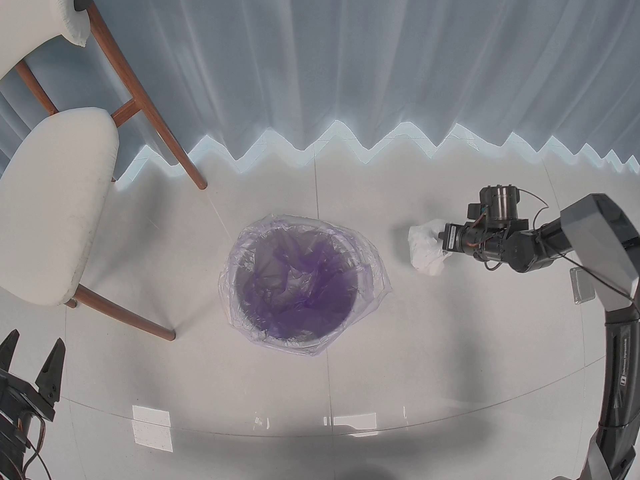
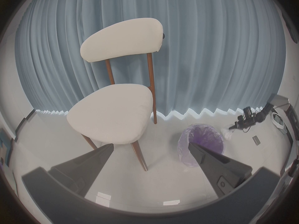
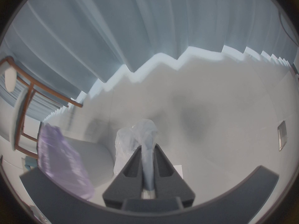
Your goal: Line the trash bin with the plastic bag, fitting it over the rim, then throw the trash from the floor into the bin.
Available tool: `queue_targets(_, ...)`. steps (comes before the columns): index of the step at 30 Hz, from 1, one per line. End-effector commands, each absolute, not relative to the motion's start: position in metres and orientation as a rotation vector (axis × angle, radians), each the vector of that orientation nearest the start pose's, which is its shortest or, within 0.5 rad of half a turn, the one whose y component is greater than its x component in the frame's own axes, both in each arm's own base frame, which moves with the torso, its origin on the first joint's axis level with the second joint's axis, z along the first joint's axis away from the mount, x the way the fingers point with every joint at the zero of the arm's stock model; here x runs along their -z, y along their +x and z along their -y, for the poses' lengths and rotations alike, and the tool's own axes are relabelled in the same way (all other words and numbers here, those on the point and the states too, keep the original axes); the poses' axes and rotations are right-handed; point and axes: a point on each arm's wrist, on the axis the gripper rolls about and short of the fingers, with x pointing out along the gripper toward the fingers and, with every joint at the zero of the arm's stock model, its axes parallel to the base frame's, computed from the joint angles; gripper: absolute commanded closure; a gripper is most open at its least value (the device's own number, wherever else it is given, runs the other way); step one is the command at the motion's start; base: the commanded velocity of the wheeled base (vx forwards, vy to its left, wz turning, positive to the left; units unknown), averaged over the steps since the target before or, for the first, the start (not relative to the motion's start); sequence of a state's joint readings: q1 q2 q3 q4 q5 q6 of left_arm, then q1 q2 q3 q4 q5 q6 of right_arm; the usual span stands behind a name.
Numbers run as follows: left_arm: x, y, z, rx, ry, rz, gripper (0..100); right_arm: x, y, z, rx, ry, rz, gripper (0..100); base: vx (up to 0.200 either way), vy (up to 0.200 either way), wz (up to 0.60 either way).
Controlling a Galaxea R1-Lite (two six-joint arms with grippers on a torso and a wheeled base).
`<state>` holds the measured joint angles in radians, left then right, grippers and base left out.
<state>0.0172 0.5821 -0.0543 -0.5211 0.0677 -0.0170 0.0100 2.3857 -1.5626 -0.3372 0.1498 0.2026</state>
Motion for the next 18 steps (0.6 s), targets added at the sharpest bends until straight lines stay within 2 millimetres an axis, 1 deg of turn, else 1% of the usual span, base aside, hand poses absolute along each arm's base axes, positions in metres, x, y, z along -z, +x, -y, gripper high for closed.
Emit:
queue_targets(1, -0.133, 0.027, -0.002, -0.080, -0.017, -0.002, 0, -0.170, 0.428, -0.007, -0.142, 0.298, -0.382, 100, 0.000, 0.000, 0.00)
queue_targets(2, -0.129, 0.025, -0.002, -0.075, -0.015, -0.013, 0, -0.184, 0.417, -0.012, -0.153, 0.310, -0.359, 100, 0.000, 0.000, 0.00)
queue_targets(3, -0.128, 0.025, -0.002, -0.075, -0.015, -0.015, 0, -0.186, 0.415, -0.012, -0.155, 0.310, -0.355, 100, 0.000, 0.000, 0.00)
queue_targets(4, -0.125, 0.022, -0.002, -0.068, -0.015, -0.019, 0, -0.204, 0.400, -0.017, -0.169, 0.329, -0.327, 100, 0.000, 0.000, 0.00)
queue_targets(5, -0.123, 0.021, -0.001, -0.063, -0.013, -0.023, 0, -0.214, 0.391, -0.019, -0.176, 0.345, -0.309, 100, 0.000, 0.000, 0.00)
queue_targets(7, -0.121, 0.020, -0.001, -0.057, -0.005, -0.030, 0, -0.225, 0.378, -0.026, -0.205, 0.367, -0.294, 100, 0.000, 0.000, 0.00)
queue_targets(8, -0.121, 0.020, -0.001, -0.057, -0.005, -0.030, 0, -0.225, 0.378, -0.026, -0.205, 0.367, -0.294, 100, 0.000, 0.000, 0.00)
queue_targets(9, -0.119, 0.019, -0.001, -0.052, 0.012, -0.040, 0, -0.235, 0.367, -0.034, -0.238, 0.388, -0.280, 100, 0.000, 0.000, 0.00)
queue_targets(13, -0.111, 0.015, -0.001, -0.052, 0.015, -0.063, 0, -0.240, 0.351, -0.059, -0.309, 0.418, -0.282, 100, 0.000, 0.000, 0.00)
queue_targets(18, -0.103, 0.007, -0.001, -0.052, 0.017, -0.080, 0, -0.236, 0.345, -0.083, -0.381, 0.424, -0.271, 100, 0.000, 0.000, 0.00)
